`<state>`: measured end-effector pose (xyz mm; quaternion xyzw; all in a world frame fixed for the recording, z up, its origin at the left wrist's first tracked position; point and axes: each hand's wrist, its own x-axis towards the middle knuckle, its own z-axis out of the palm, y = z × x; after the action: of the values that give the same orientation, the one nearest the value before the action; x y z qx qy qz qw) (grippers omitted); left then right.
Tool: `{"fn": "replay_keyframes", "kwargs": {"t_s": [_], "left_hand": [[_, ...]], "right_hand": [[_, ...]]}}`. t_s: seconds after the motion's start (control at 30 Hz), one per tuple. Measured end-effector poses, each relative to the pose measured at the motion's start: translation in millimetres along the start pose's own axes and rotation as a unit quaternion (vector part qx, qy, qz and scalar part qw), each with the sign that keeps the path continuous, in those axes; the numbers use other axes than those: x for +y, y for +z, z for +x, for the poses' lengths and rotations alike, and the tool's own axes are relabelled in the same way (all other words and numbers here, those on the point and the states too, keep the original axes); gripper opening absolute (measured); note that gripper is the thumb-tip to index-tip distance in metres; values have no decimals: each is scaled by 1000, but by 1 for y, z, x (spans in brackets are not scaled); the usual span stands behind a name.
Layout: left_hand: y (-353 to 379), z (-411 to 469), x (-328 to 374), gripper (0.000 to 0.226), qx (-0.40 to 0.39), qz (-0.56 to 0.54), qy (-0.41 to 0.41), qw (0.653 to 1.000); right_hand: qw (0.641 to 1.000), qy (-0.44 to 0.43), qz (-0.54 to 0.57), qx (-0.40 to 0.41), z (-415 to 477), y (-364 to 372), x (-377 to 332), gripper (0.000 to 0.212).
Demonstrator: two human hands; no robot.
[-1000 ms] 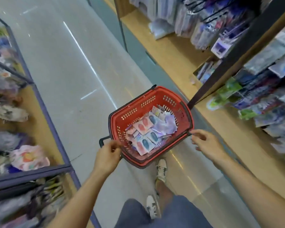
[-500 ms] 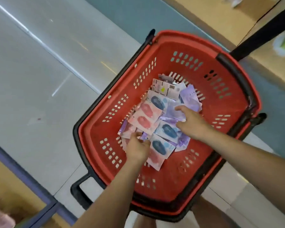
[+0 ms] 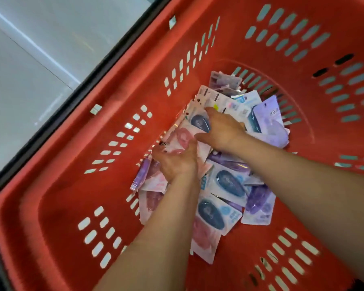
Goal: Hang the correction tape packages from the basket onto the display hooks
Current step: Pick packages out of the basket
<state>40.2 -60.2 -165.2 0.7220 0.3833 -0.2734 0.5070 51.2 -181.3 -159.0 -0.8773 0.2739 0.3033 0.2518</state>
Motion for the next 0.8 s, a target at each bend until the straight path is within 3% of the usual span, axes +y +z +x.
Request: {"fn": "replay_keyframes", "kwargs": {"t_s": [0.13, 0.27, 0.37, 0.47, 0.53, 0.6, 0.7, 0.8], "left_hand": [[-14, 9, -6, 86, -23, -60, -3, 998], [-38, -16, 5, 92, -65, -97, -38, 992], [-59, -44, 16, 90, -135, -128, -21, 982], [-68, -67, 21, 66, -213, -221, -79, 949], [-73, -79, 23, 63, -234, -275, -138, 922], [-75, -85, 21, 60, -241, -311, -164, 904], [-60, -98, 18, 41, -280, -288, -133, 906], [-39, -108, 11, 33, -303, -227, -102, 920]], "right_hand": [[996, -13, 74, -45, -9, -23, 9, 58], [956, 26, 271, -106, -37, -38, 16, 36], [924, 29, 365, -109, -64, -45, 21, 47], [889, 23, 453, -64, -92, -50, 27, 74], [886, 21, 463, 0, -108, -54, 34, 77], [905, 7, 424, 39, -122, -58, 41, 72], [912, -25, 409, -1, -139, -55, 30, 54], [876, 4, 478, -60, -144, -44, 26, 32]]}}
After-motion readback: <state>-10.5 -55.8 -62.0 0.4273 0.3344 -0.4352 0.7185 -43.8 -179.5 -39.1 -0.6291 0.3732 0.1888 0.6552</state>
